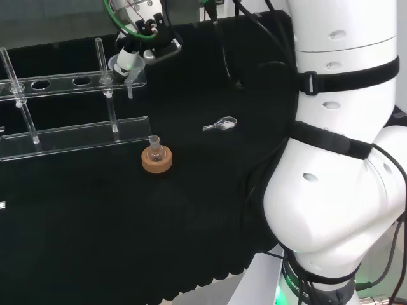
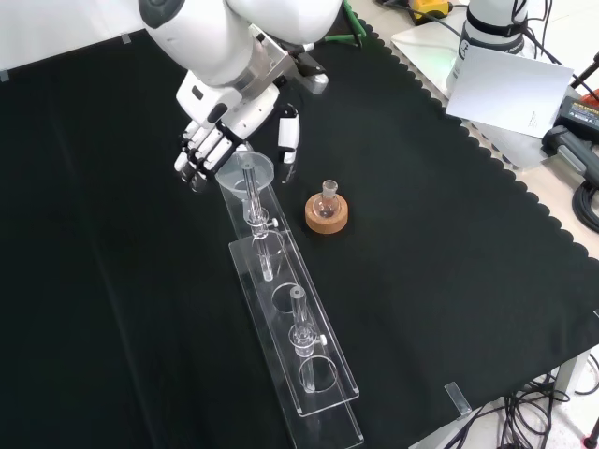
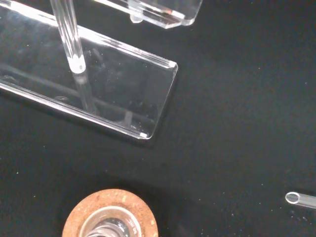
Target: Pick up the funnel from the transparent funnel stand.
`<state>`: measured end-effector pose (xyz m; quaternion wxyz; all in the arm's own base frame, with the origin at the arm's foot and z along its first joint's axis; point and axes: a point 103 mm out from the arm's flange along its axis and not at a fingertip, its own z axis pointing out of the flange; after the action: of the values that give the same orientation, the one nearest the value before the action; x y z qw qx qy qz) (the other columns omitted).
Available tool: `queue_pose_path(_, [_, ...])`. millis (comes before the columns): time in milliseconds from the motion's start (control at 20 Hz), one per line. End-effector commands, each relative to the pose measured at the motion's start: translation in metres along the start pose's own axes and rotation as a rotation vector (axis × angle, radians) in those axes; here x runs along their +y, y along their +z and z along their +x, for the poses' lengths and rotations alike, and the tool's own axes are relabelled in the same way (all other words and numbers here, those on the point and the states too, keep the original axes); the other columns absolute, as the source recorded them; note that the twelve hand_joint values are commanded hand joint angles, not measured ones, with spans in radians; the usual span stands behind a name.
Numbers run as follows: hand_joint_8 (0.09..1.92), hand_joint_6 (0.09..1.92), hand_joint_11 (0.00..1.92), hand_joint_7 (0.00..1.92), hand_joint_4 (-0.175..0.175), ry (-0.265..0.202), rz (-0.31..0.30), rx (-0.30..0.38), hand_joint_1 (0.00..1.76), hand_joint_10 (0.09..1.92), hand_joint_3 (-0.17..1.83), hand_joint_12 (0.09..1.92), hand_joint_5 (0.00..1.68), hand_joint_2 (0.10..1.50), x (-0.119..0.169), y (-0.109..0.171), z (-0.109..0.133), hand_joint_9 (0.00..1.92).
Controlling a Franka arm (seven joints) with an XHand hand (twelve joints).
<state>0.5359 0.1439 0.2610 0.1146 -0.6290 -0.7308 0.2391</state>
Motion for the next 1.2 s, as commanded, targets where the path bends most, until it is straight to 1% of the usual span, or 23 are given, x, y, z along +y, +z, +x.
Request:
queue_pose_path(50, [0.09, 0.09, 0.00, 0.00, 0.008, -0.007, 0.018, -0.014, 0.54, 0.09, 0.00, 0.86, 0.00, 0.62, 0.002, 0.003, 0.006, 0.00])
queue_pose_path(200, [0.09, 0.09, 0.00, 0.00, 0.006, -0.006, 0.024, -0.016, 0.56, 0.09, 0.00, 0.94, 0.00, 0.63, 0.003, 0.003, 0.006, 0.00])
queue_pose_path(250, [0.09, 0.09, 0.00, 0.03, -0.003, -0.007, 0.025, -0.018, 0.57, 0.09, 0.00, 0.98, 0.00, 0.63, 0.003, 0.002, 0.007, 0.01])
queue_pose_path(350, [0.09, 0.09, 0.00, 0.13, -0.017, -0.012, 0.005, -0.025, 0.57, 0.09, 0.00, 1.09, 0.00, 0.64, 0.001, 0.001, 0.008, 0.09])
queue_pose_path(400, [0.14, 0.09, 0.00, 0.15, -0.020, -0.013, -0.005, -0.026, 0.58, 0.16, 0.00, 1.14, 0.00, 0.64, 0.000, 0.001, 0.009, 0.09])
queue_pose_path(450, [0.24, 0.09, 0.00, 0.17, -0.020, -0.012, -0.017, -0.031, 0.59, 0.35, 0.00, 1.20, 0.02, 0.64, 0.000, 0.000, 0.010, 0.10])
queue_pose_path(500, [0.35, 0.09, 0.00, 0.21, -0.015, -0.011, -0.026, -0.032, 0.61, 0.54, 0.01, 1.27, 0.09, 0.65, 0.000, 0.000, 0.012, 0.12])
queue_pose_path(550, [0.44, 0.09, 0.00, 0.25, -0.011, -0.010, -0.027, -0.031, 0.63, 0.68, 0.01, 1.34, 0.16, 0.66, 0.000, 0.000, 0.012, 0.13])
queue_pose_path(600, [0.51, 0.09, 0.00, 0.28, -0.008, -0.010, -0.032, -0.033, 0.64, 0.77, 0.01, 1.39, 0.21, 0.66, 0.000, 0.000, 0.012, 0.14])
queue_pose_path(700, [0.61, 0.09, 0.00, 0.39, -0.007, -0.008, -0.049, -0.035, 0.68, 0.85, 0.02, 1.45, 0.34, 0.67, -0.001, -0.001, 0.012, 0.19])
queue_pose_path(800, [0.64, 0.09, 0.00, 0.49, -0.007, -0.004, -0.075, -0.022, 0.70, 0.84, 0.02, 1.50, 0.44, 0.68, -0.002, -0.002, 0.011, 0.27])
queue_pose_path(950, [0.65, 0.09, 0.00, 0.64, -0.006, 0.012, -0.090, -0.017, 0.74, 0.77, 0.05, 1.56, 0.57, 0.71, -0.003, -0.003, 0.010, 0.40])
queue_pose_path(1200, [0.65, 0.13, 0.00, 0.82, -0.012, 0.031, -0.114, -0.003, 0.77, 0.65, 0.13, 1.62, 0.66, 0.71, -0.006, -0.009, 0.005, 0.57])
